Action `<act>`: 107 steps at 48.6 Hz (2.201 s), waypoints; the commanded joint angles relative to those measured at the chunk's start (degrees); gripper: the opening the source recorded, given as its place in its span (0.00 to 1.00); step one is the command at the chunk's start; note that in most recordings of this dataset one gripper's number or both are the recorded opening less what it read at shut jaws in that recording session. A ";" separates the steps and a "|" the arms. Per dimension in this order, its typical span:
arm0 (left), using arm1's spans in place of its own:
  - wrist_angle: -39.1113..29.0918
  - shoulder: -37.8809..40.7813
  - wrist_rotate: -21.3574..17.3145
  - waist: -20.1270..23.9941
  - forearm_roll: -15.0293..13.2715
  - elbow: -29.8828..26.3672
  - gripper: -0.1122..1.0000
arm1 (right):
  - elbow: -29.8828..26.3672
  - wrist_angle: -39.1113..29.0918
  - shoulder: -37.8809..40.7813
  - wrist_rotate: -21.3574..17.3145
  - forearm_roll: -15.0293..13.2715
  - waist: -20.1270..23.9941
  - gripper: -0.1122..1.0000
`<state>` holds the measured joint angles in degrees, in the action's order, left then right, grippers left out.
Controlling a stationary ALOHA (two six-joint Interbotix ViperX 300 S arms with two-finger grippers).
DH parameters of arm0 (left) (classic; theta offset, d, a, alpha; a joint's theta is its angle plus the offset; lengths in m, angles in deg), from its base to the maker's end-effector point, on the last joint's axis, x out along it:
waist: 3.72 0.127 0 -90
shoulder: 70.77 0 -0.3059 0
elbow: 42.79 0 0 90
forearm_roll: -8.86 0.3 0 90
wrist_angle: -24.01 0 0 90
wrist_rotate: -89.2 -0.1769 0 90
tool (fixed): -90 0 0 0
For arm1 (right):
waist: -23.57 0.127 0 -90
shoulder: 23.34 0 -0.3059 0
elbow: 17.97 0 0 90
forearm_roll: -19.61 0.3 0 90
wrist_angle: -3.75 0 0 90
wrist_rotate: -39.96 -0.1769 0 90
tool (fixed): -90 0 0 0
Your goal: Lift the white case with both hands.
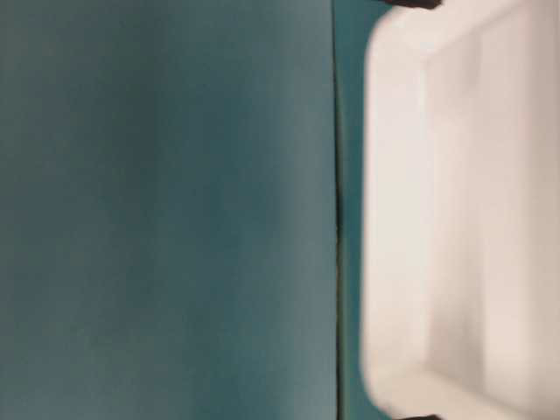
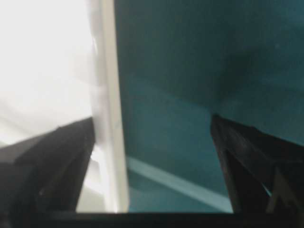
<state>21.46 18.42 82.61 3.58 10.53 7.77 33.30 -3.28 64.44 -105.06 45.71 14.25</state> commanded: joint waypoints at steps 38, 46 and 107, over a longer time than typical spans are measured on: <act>-11.69 -29.97 -16.88 -1.23 0.18 -1.85 0.97 | -6.24 -3.34 -18.90 14.50 -3.87 0.09 0.92; -11.60 -34.10 -22.24 -1.23 0.18 -1.85 0.97 | -5.71 -3.34 -24.08 20.83 -4.83 -0.09 0.92; -9.40 -54.40 -61.88 -1.93 0.18 -4.66 0.97 | -6.42 -10.20 -53.88 56.95 -8.96 0.00 0.92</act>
<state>11.70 -35.98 22.23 2.00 10.53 5.04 28.46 -12.60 10.65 -49.69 36.83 13.99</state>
